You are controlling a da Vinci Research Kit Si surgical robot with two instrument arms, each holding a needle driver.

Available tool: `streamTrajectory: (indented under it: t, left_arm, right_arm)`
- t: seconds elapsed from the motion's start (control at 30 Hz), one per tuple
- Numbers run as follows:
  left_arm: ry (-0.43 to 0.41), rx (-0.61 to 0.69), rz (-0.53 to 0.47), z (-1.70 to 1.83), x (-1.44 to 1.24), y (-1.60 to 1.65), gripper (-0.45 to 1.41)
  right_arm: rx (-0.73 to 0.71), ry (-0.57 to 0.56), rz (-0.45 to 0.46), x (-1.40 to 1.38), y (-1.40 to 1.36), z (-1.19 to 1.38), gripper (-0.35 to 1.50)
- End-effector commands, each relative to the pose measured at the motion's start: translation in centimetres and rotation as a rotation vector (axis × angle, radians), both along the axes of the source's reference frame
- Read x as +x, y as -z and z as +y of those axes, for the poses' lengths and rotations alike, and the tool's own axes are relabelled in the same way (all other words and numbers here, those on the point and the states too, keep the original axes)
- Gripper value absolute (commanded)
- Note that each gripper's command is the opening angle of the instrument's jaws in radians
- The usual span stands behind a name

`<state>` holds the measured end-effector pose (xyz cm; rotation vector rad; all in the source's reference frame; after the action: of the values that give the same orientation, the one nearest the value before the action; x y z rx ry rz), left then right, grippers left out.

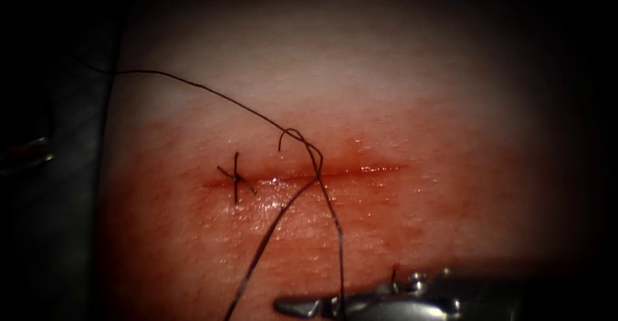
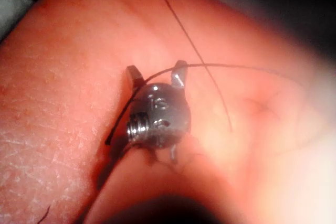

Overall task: Wound Closure
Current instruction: Grab the suture with the right tool and pull it through the wound until a short suture tail remains.

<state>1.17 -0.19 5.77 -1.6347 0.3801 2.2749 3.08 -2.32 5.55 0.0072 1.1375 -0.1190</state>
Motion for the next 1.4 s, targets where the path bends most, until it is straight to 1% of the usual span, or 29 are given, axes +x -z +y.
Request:
streamTrajectory:
  t: [0.03,0.13,0.23,0.3,0.33,0.4,0.43,0.5,0.57,0.6,0.63,0.7,0.73,0.87,0.9,1.0,1.03,1.13,1.17,1.3,1.33,1.4]
  left_arm:
    - [0.002,-0.001,0.0,0.0,-0.08,-0.08,-0.45]
    - [0.008,-0.003,0.004,-0.01,-0.15,-0.1,-0.45]
    - [0.014,-0.006,0.007,-0.02,-0.22,-0.13,-0.45]
    - [0.015,-0.008,0.007,-0.03,-0.26,-0.15,-0.45]
    - [0.01,-0.008,0.005,-0.03,-0.29,-0.17,-0.45]
    - [0.005,-0.008,0.006,-0.04,-0.31,-0.18,-0.45]
    - [0.006,-0.008,0.007,-0.04,-0.32,-0.18,-0.45]
    - [0.003,-0.008,0.006,-0.04,-0.33,-0.18,-0.45]
    - [0.003,-0.008,0.006,-0.04,-0.33,-0.18,-0.45]
    - [0.003,-0.008,0.006,-0.04,-0.33,-0.19,-0.45]
    - [0.003,-0.008,0.006,-0.05,-0.33,-0.19,-0.45]
    - [0.001,-0.008,0.008,-0.05,-0.34,-0.19,-0.45]
    - [0.001,-0.009,0.006,-0.05,-0.35,-0.2,-0.45]
    - [-0.015,-0.008,0.005,-0.07,-0.44,-0.23,-0.45]
    - [-0.016,-0.008,0.006,-0.07,-0.45,-0.24,-0.45]
    - [-0.018,-0.007,0.007,-0.07,-0.46,-0.25,-0.45]
    - [-0.02,-0.008,0.005,-0.07,-0.46,-0.25,-0.45]
    - [-0.023,-0.008,0.005,-0.07,-0.47,-0.25,-0.45]
    - [-0.029,-0.007,0.004,-0.08,-0.5,-0.25,-0.45]
    - [-0.035,-0.008,0.003,-0.1,-0.56,-0.26,-0.45]
    - [-0.04,-0.008,0.002,-0.11,-0.59,-0.26,-0.45]
    - [-0.045,-0.007,0.003,-0.12,-0.61,-0.26,-0.45]
  right_arm:
    - [-0.013,-0.015,0.003,0.03,-0.14,0.15,1.01]
    - [-0.014,-0.05,0.004,0.0,-0.29,0.39,1.01]
    - [-0.011,-0.058,0.002,0.0,-0.44,0.53,0.93]
    - [-0.013,-0.062,0.0,0.02,-0.57,0.6,0.93]
    - [-0.017,-0.067,-0.004,0.06,-0.7,0.65,0.94]
    - [-0.026,-0.069,-0.007,0.1,-0.81,0.69,0.94]
    - [-0.022,-0.074,-0.009,0.13,-0.86,0.71,0.99]
    - [-0.021,-0.081,-0.013,0.17,-0.95,0.74,0.99]
    - [-0.019,-0.088,-0.015,0.21,-1.0,0.76,0.94]
    - [-0.015,-0.091,-0.016,0.23,-1.02,0.75,0.84]
    - [0.004,-0.102,-0.016,0.25,-1.03,0.74,0.25]
    - [0.009,-0.105,-0.016,0.27,-1.02,0.73,-0.25]
    - [0.009,-0.105,-0.016,0.28,-1.02,0.72,-0.35]
    - [0.045,-0.104,-0.024,0.3,-0.94,0.66,-0.35]
    - [0.067,-0.075,-0.045,0.29,-0.92,0.62,-0.35]
    - [0.073,-0.054,-0.052,0.27,-0.87,0.51,-0.35]
    - [0.069,-0.04,-0.054,0.23,-0.82,0.4,-0.35]
    - [0.065,-0.017,-0.065,0.19,-0.72,0.2,-0.35]
    - [0.062,-0.004,-0.067,0.17,-0.65,0.07,-0.35]
    - [0.058,0.018,-0.065,0.13,-0.51,-0.11,-0.35]
    - [0.061,0.021,-0.061,0.12,-0.43,-0.18,-0.35]
    - [0.065,0.022,-0.058,0.12,-0.37,-0.23,-0.35]
